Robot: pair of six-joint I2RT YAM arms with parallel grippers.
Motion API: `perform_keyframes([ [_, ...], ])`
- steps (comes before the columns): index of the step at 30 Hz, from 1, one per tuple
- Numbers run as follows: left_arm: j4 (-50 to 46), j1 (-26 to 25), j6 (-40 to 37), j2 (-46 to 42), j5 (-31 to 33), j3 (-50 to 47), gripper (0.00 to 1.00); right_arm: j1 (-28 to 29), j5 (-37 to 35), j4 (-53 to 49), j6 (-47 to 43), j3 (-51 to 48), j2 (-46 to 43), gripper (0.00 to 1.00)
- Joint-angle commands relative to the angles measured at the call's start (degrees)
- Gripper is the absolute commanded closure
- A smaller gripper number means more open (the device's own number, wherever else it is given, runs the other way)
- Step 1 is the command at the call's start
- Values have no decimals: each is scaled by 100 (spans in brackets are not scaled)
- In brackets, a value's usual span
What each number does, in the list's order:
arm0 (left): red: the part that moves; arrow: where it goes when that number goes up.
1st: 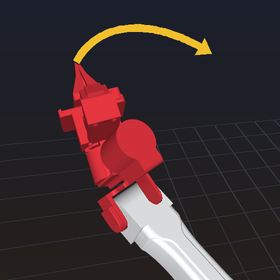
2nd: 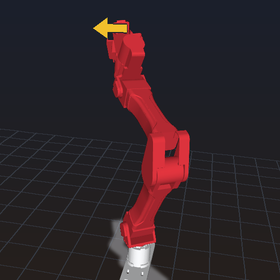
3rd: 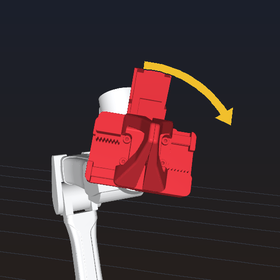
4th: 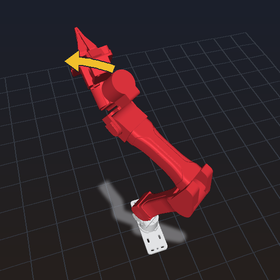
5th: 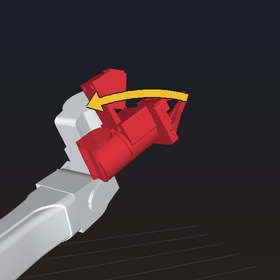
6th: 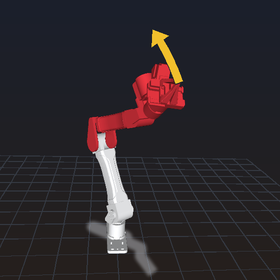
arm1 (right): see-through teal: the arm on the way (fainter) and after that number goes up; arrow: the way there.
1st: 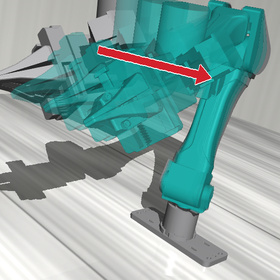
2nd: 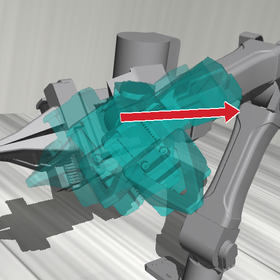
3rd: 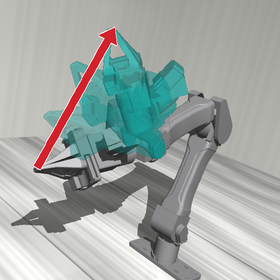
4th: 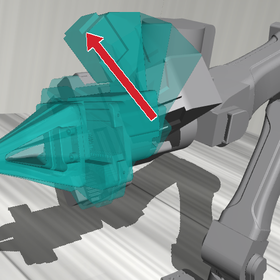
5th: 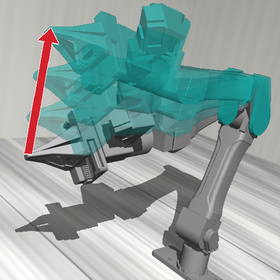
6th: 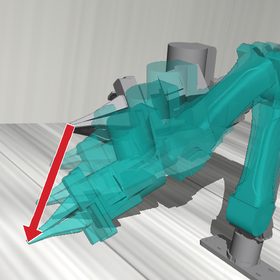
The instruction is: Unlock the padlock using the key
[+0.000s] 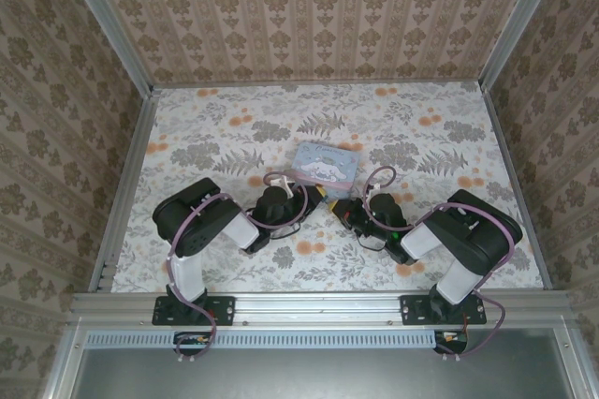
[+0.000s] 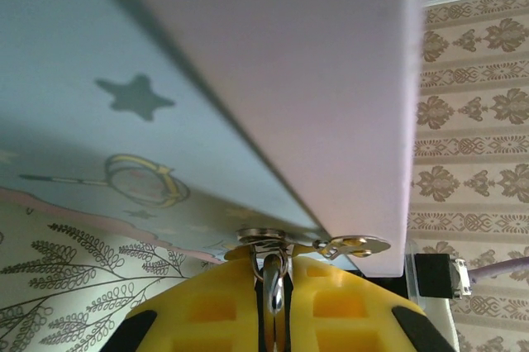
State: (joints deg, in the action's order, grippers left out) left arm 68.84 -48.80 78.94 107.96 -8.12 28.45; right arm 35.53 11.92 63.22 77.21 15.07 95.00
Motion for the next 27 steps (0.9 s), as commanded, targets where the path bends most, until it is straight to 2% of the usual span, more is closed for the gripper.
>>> perform_keyframes([
  [1,387,-51,9,59,72,-40,100,7,-139,156,84,59,-6,100],
  [17,421,-73,5,111,87,-59,100,-72,-164,-308,-42,82,-411,100],
  [27,429,-124,30,80,79,-14,100,-90,-181,-126,-33,162,-218,100],
])
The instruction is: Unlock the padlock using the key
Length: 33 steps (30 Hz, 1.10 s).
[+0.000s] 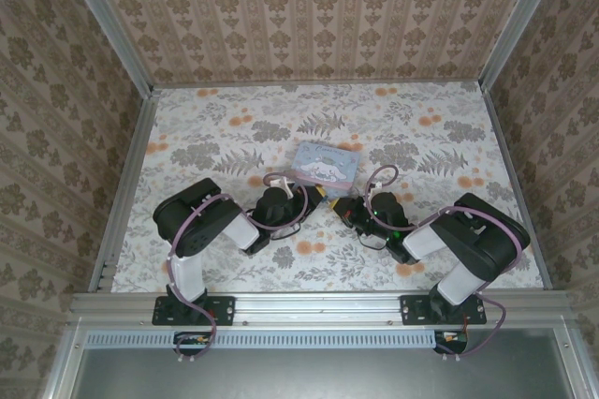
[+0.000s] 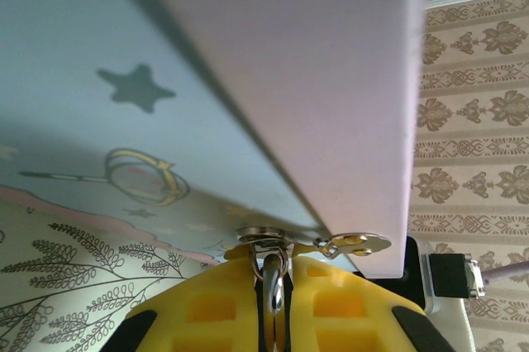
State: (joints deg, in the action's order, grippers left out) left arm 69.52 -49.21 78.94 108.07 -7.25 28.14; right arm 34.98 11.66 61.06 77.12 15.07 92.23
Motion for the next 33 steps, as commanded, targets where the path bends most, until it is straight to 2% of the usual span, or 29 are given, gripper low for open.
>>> perform_keyframes([
  [1,362,-89,39,57,-5,25,100,-35,-172,147,-14,164,89,100],
  [7,402,-156,126,40,-47,84,100,-44,-225,423,40,189,260,100],
  [18,439,-342,307,-5,86,139,100,-70,-316,1538,186,92,824,100],
  [25,453,-482,536,-58,188,219,100,-109,-182,1514,33,170,697,100],
  [29,456,-549,737,-84,205,231,100,-218,244,1426,-420,274,609,100],
  [33,450,-606,820,-102,249,244,100,-240,529,831,-1023,440,429,100],
])
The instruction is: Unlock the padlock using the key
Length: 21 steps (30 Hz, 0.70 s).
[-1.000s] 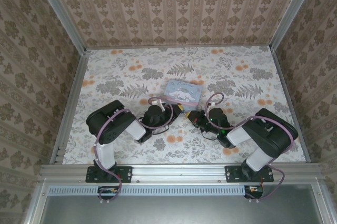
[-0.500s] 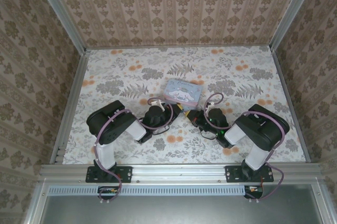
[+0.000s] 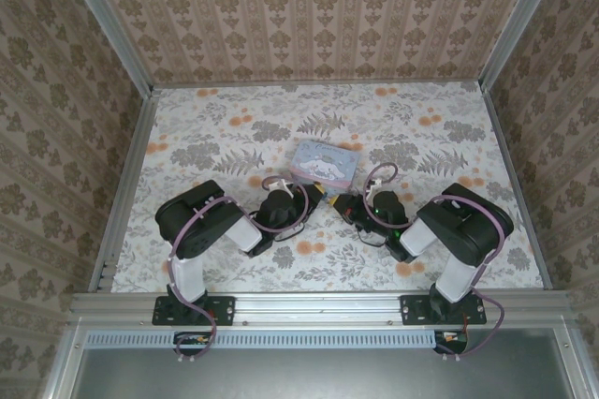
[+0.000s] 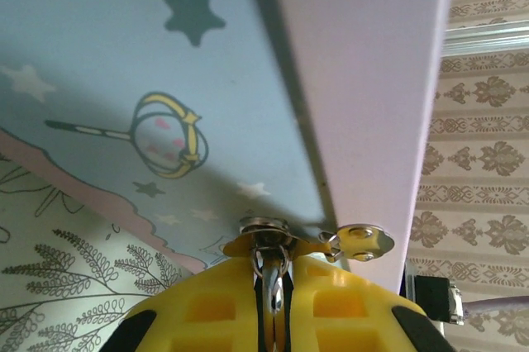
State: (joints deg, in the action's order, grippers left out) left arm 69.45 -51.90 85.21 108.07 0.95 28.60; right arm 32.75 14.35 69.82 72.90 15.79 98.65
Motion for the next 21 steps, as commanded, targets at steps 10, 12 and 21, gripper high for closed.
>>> perform_keyframes([
  [10,471,-408,247,-58,-501,260,100,-40,495,396,-505,486,9,100],
  [12,470,-427,258,-66,-482,259,100,-41,457,677,-30,507,171,100],
  [21,455,-452,215,-111,-533,304,100,-154,513,619,1145,735,-53,100],
])
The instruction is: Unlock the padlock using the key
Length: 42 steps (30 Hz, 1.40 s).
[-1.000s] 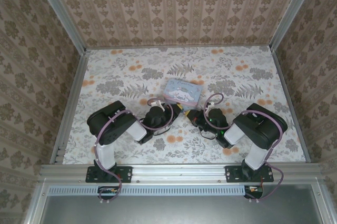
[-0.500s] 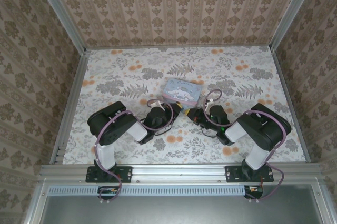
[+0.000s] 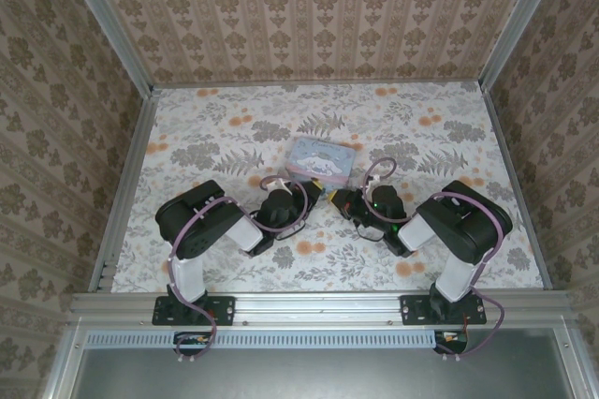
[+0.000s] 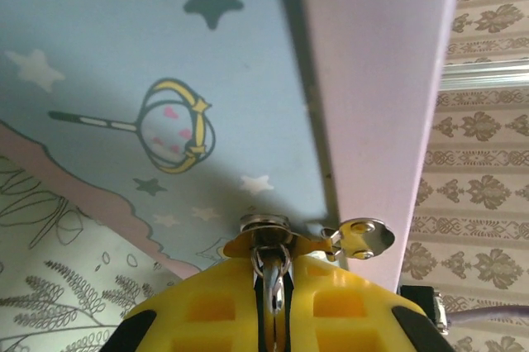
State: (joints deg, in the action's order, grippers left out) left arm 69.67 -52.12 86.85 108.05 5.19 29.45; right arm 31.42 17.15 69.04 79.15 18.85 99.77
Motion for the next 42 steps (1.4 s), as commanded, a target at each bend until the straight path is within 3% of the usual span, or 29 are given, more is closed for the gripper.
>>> perform_keyframes([
  [1,433,-429,43,-97,-976,221,100,-78,305,707,609,458,-117,100],
  [10,431,-427,-19,-116,-1029,62,100,-709,1103,422,257,567,237,100],
  [22,434,-430,-9,-3,-1131,122,100,-740,1314,-899,-1058,821,-237,100],
  [28,436,-445,1,-19,-1082,146,100,-730,1250,632,566,768,301,100],
  [34,446,-514,158,-100,-1014,157,100,-736,1245,533,1292,861,300,100],
  [39,459,-578,466,-165,-907,130,100,-800,1458,308,1306,940,384,100],
  [42,453,-603,613,-261,-908,109,100,-928,1646,-324,599,1005,236,100],
])
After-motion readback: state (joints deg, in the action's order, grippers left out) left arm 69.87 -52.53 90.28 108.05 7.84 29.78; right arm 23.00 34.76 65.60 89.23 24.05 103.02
